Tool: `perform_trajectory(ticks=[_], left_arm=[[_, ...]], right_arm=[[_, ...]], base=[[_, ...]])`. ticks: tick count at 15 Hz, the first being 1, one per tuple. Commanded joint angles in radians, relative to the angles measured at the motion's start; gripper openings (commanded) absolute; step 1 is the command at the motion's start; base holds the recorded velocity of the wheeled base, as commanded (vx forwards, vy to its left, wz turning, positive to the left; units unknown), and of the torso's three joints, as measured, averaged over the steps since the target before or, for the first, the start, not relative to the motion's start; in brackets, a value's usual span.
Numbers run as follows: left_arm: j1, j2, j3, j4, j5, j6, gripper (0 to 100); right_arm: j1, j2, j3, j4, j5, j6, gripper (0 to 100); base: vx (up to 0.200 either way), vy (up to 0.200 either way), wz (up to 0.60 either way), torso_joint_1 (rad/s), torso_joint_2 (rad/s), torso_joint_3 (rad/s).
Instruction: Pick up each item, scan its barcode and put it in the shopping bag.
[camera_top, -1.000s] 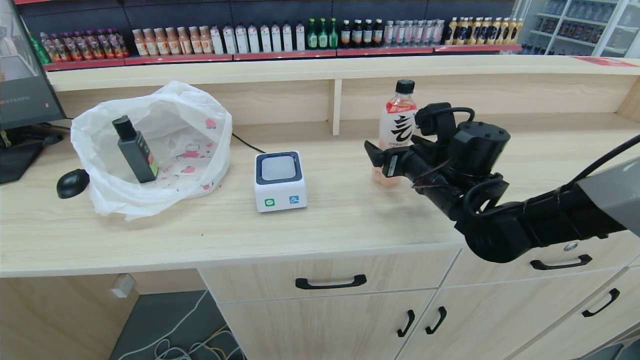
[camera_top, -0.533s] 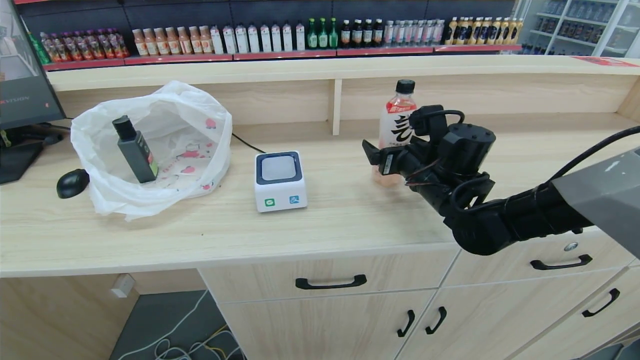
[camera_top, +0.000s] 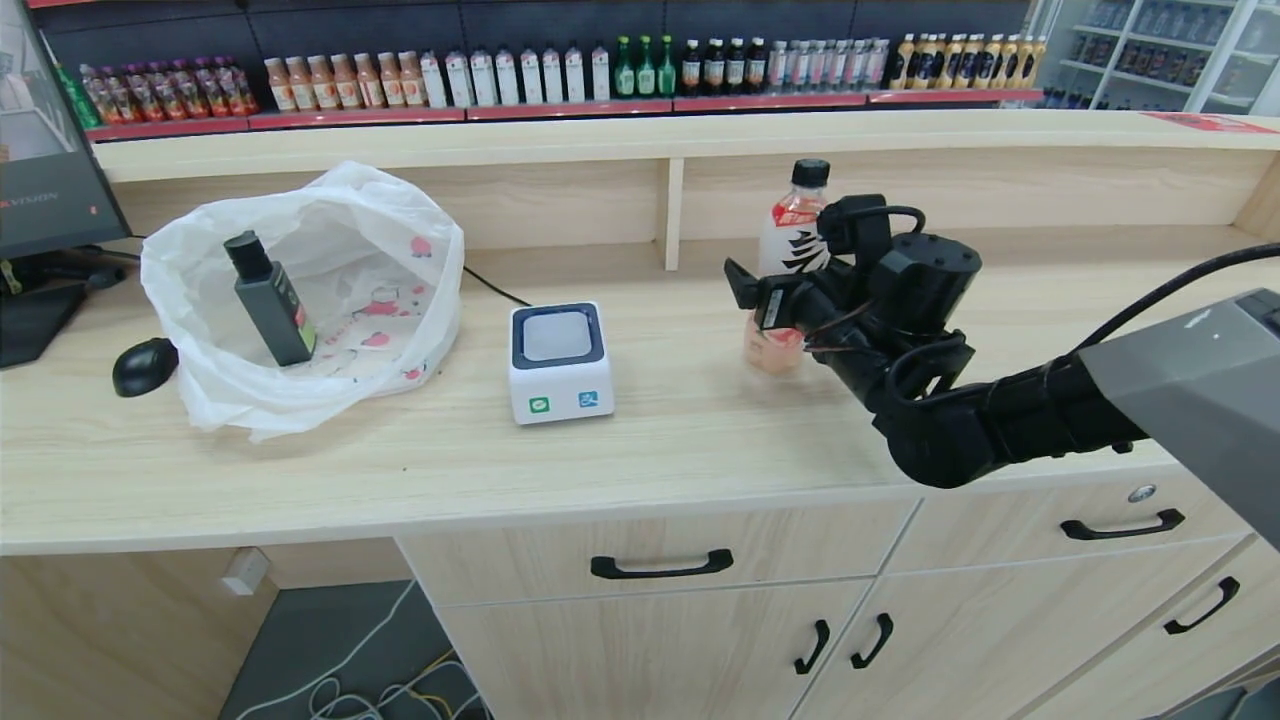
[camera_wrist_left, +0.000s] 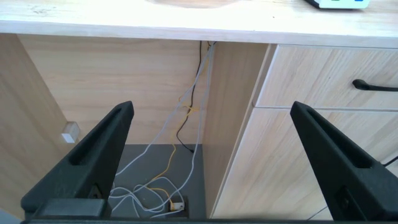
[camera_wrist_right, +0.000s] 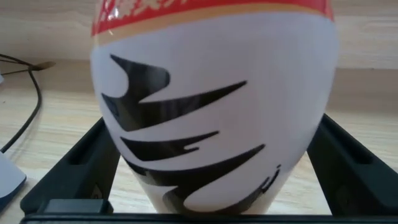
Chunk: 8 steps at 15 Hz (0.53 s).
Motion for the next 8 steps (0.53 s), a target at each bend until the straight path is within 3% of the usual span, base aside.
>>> perform_trajectory(ticks=[1,3,4,8], left_arm=[[0.000,0.000,0.000,0.000,0.000,0.000,100],[0.000,0.000,0.000,0.000,0.000,0.000,100],[0.000,0.000,0.000,0.000,0.000,0.000,100],[0.000,0.000,0.000,0.000,0.000,0.000,100]], right_arm=[[0.000,0.011,-0.010,0.000,-0.001,0.000,100],[0.000,0.011,-0.012,0.000,-0.001,0.000,100],[0.000,0.011,-0.014,0.000,-0.001,0.000,0],[0.000,0.005,-0.014,-0.002,0.002,0.000,0]], base=[[0.000,0.000,0.00,0.000,0.00,0.000],[0.000,0.000,0.00,0.000,0.00,0.000],[0.000,0.000,0.00,0.000,0.00,0.000],[0.000,0.000,0.00,0.000,0.00,0.000]])
